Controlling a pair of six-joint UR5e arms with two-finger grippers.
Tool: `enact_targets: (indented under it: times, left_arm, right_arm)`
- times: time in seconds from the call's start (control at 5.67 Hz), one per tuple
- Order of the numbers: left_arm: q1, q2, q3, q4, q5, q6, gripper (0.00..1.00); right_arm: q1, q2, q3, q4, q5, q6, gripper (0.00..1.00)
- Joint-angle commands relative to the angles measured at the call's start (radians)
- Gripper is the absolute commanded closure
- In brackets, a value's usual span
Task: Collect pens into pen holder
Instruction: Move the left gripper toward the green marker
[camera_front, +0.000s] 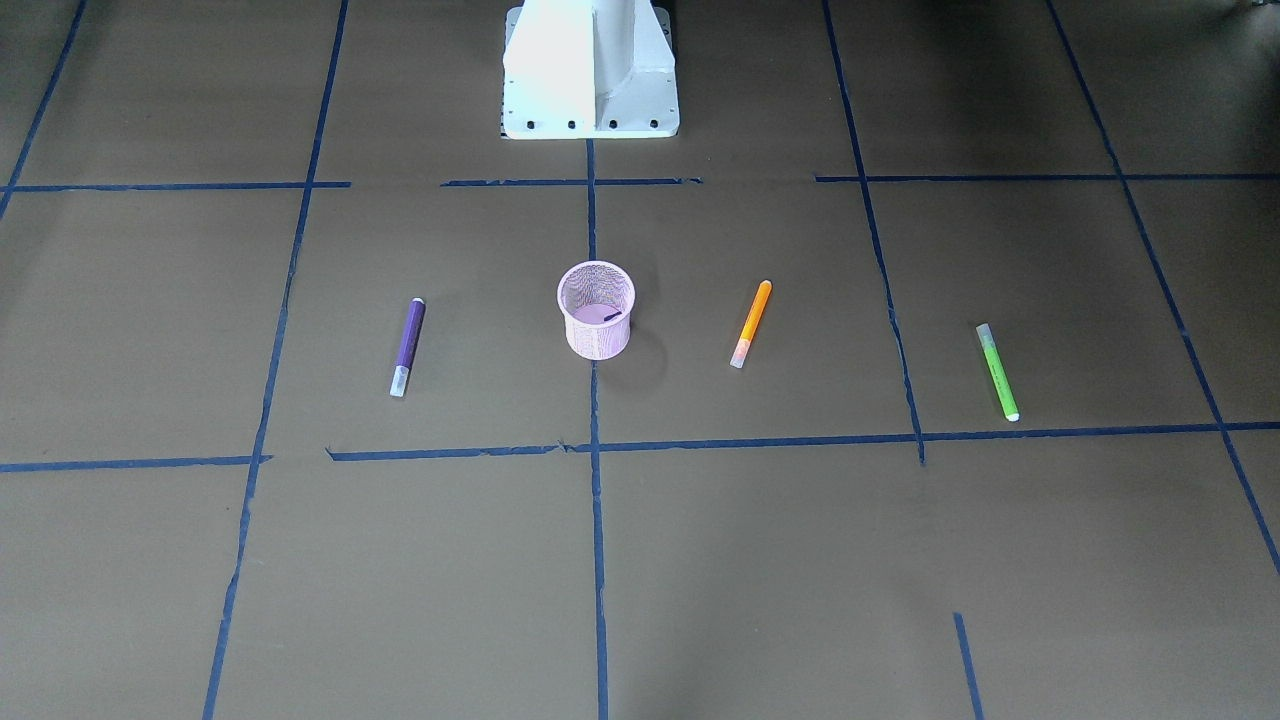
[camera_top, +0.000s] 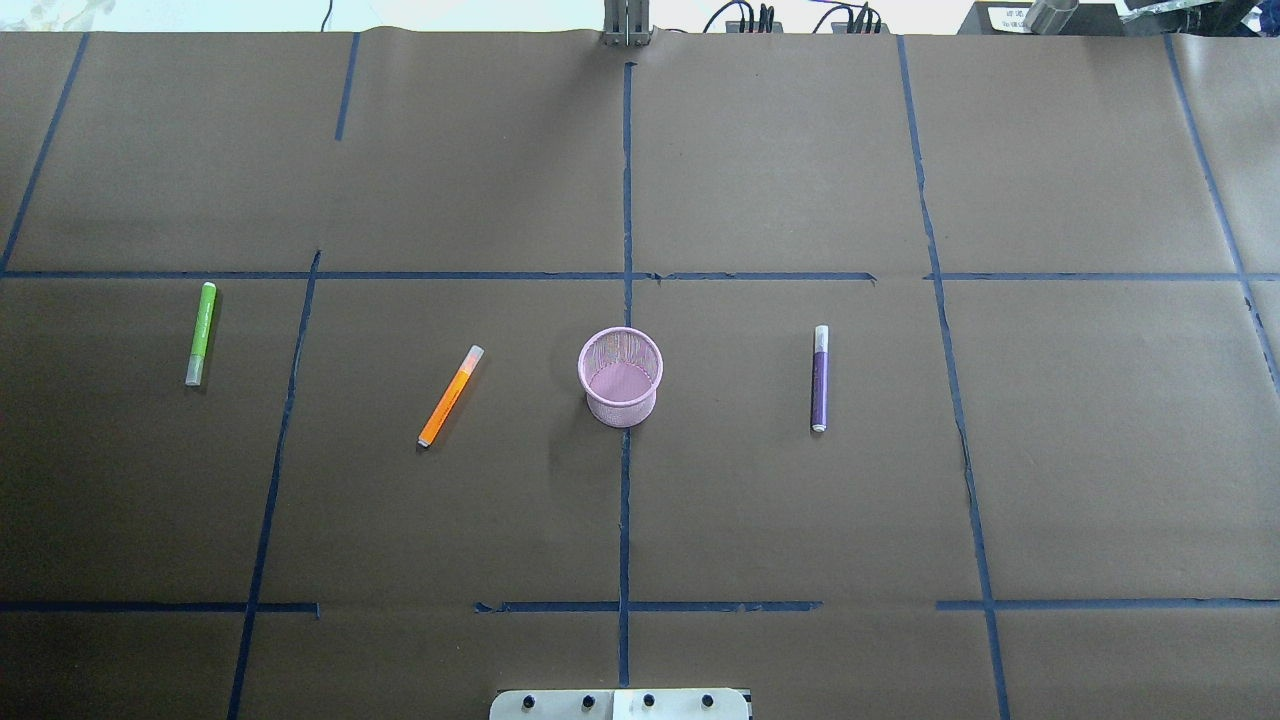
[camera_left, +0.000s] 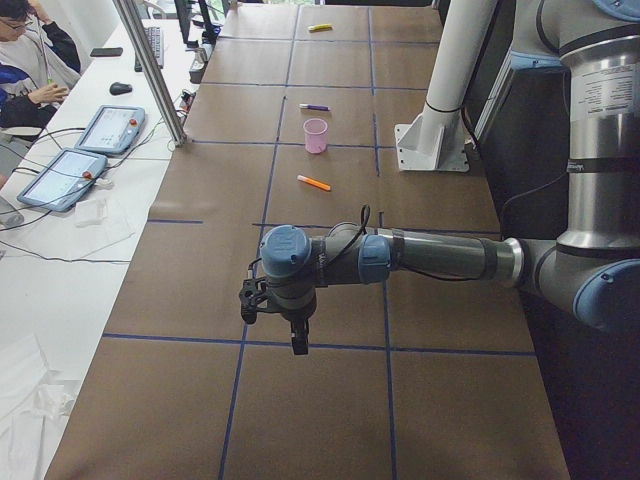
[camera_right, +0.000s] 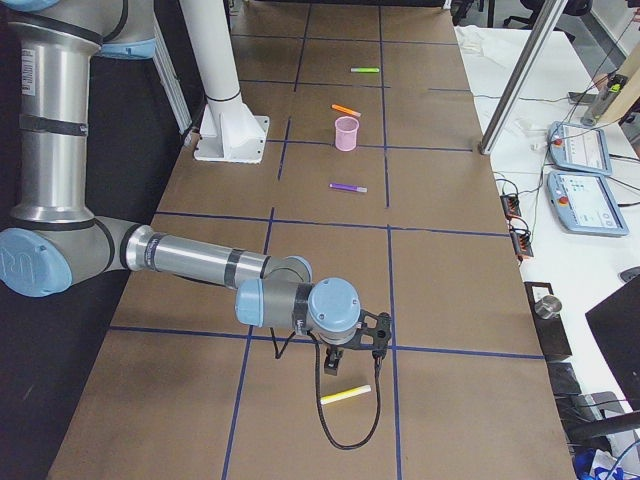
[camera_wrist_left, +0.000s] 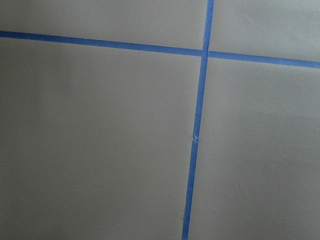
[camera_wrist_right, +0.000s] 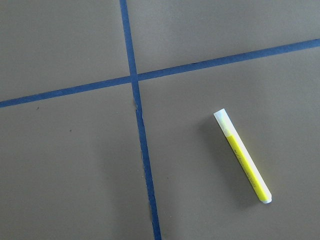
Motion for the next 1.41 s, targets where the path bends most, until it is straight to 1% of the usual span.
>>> enact_targets:
  times: [0.0,0.53,0.88,1.24]
  left_arm:
    - [-0.001,-0.001,-0.004,-0.003,0.000,-0.001,0.00]
    - [0.000,-0.010,0.000,-0.005,0.000,-0.001,0.00]
    - [0.000,-0.016,-0.015,-0.006,0.001,-0.002,0.00]
    - [0.009,-0.056,-0.038,-0.006,-0.002,-0.013,0.00]
  right_arm:
    - [0.000,0.003,0.003,0.005,0.000,0.011,0.00]
    - [0.000,0.011,0.003,0.011,-0.003,0.013,0.00]
    - [0.000,0.013,0.007,0.011,-0.003,0.016,0.00]
    - [-0.002,0.016,0.007,0.011,-0.003,0.016,0.00]
